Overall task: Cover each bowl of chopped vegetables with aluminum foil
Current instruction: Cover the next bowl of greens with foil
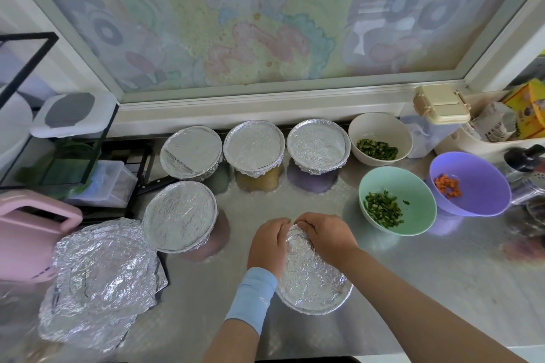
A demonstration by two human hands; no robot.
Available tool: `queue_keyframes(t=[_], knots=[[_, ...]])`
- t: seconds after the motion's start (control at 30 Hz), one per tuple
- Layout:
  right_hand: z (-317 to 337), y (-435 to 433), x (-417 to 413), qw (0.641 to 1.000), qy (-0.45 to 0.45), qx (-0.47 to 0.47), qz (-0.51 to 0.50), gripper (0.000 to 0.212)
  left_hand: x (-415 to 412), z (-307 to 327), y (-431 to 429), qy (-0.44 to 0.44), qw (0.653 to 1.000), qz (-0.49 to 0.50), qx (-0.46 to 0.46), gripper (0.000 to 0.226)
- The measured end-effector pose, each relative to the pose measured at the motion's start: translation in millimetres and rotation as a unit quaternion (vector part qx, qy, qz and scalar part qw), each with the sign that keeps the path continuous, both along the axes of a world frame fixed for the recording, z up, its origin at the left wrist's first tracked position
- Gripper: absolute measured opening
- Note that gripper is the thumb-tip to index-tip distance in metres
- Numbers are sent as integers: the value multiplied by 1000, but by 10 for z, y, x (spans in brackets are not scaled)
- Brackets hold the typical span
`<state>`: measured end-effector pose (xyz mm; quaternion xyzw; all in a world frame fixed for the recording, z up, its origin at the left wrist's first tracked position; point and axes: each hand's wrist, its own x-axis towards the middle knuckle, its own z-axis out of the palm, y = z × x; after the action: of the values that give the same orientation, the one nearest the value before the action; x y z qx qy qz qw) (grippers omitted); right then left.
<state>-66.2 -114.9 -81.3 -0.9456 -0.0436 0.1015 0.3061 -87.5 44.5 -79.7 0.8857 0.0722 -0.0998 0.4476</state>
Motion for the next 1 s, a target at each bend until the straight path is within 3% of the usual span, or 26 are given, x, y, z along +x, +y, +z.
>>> queue_keyframes(t=[0.17, 0.4, 0.63, 0.77, 1.0], knots=[[22, 27, 0, 999, -35, 18, 33, 18, -119, 18, -3, -29, 999, 39, -16, 19], [17, 5, -9, 1000, 17, 25, 8, 15, -132, 41, -15, -7, 995, 68, -67, 10], [16, 6, -20, 1000, 19, -9, 23, 18, -101, 37, -5, 5, 998, 42, -46, 16], [60, 5, -8, 999, 22, 27, 29, 15, -67, 46, 25, -1, 1000, -1, -8, 21], [79, -10, 7, 999, 31, 36, 24, 12, -79, -9, -3, 12, 999, 23, -38, 24]])
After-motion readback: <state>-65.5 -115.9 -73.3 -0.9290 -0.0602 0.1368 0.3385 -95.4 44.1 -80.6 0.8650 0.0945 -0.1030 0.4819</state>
